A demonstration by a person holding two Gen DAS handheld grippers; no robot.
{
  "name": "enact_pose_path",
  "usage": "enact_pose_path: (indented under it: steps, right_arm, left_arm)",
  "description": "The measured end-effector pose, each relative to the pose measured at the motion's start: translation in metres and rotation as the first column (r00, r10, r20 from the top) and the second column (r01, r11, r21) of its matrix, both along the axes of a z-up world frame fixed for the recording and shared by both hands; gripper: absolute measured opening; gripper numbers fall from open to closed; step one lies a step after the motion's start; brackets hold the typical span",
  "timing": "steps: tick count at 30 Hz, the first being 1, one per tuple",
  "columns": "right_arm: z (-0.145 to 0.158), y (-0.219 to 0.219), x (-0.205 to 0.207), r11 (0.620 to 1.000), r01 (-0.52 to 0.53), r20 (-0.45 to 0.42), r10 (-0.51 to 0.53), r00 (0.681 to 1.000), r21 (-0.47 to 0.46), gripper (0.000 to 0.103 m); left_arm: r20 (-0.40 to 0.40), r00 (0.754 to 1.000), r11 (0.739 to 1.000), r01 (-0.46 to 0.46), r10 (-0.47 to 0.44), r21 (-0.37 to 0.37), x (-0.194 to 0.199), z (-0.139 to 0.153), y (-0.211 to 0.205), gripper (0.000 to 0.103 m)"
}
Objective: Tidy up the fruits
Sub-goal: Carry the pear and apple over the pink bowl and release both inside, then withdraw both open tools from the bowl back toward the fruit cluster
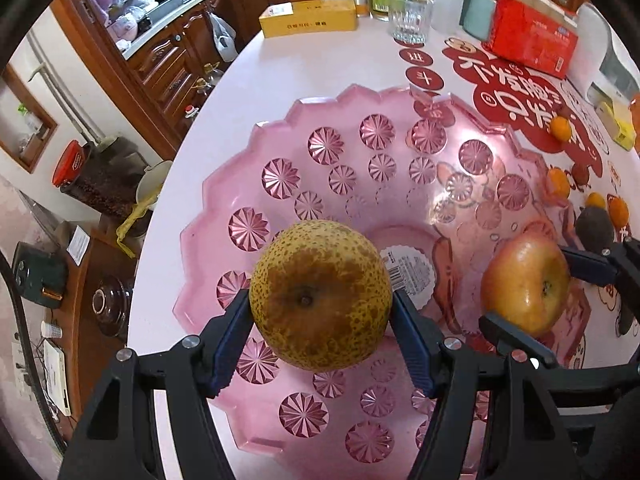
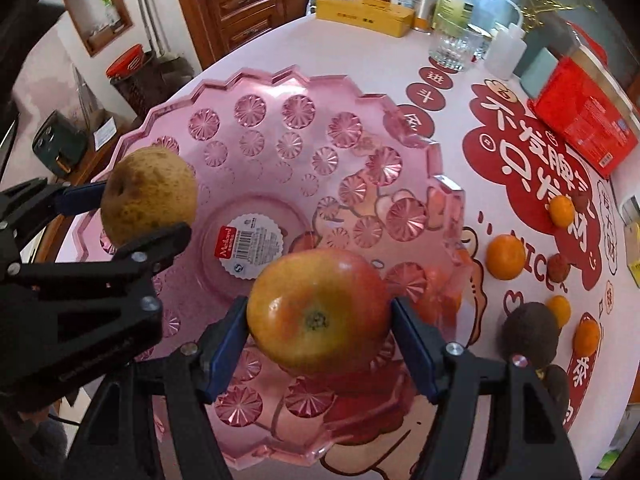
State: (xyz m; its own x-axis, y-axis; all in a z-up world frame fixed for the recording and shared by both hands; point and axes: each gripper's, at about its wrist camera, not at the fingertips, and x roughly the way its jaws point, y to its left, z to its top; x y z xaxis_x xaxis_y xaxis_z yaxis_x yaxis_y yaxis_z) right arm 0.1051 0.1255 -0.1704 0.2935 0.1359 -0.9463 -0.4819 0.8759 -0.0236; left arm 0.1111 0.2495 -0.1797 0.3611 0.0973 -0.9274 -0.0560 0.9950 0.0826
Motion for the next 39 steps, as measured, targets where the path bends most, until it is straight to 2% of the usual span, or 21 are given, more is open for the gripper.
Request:
enact_pose_path:
  steps: [9,11,13,17,21,23,39]
  right_arm:
    - [-0.006,0.006,-0.004,0.999,-0.024,0.0,0.024,1.0,-0.032,0.072]
    - [-0.006,0.006,-0.007,0.999,-0.034,-0.002,0.034,0.999,-0.033,0.072]
    - [-0.006,0.006,-0.008,0.999,-0.036,-0.015,0.036,0.999,-0.019,0.072]
    - [-0.002,-0.001,-0.01,1.0,-0.009,-0.009,0.009,1.0,0.004,0.072]
    - [0.002,-0.008,-0.008,1.0,0.017,-0.003,-0.017,1.0,0.022,0.072]
    - [0.004,-0.01,-0.009,0.999,0.023,-0.001,-0.023,1.0,0.026,0.072]
    - [0.028,-0.018,-0.028,0.998,0.044,0.041,-0.046,0.998,0.053,0.072]
  left_arm:
    - [-0.08,0.997,0.998,-0.022,0.018,-0.052,-0.002,-0.017,0.011,0.069]
    - [-0.072,0.997,0.999,-0.018,0.015,-0.041,-0.003,-0.016,0.01,0.081]
    - [-0.06,0.998,1.0,-0.011,0.01,-0.024,-0.005,-0.014,0.007,0.083]
    - [-0.039,0.999,1.0,-0.022,0.021,-0.019,-0.006,-0.004,0.01,0.096]
    - [-0.015,1.0,0.999,-0.02,0.02,-0.031,-0.01,0.007,0.011,0.098]
    - [-0.008,1.0,0.999,-0.017,0.017,-0.031,-0.013,0.011,0.01,0.102]
    - [0.048,0.998,0.998,-0.045,0.048,-0.053,-0.047,0.046,0.014,0.102]
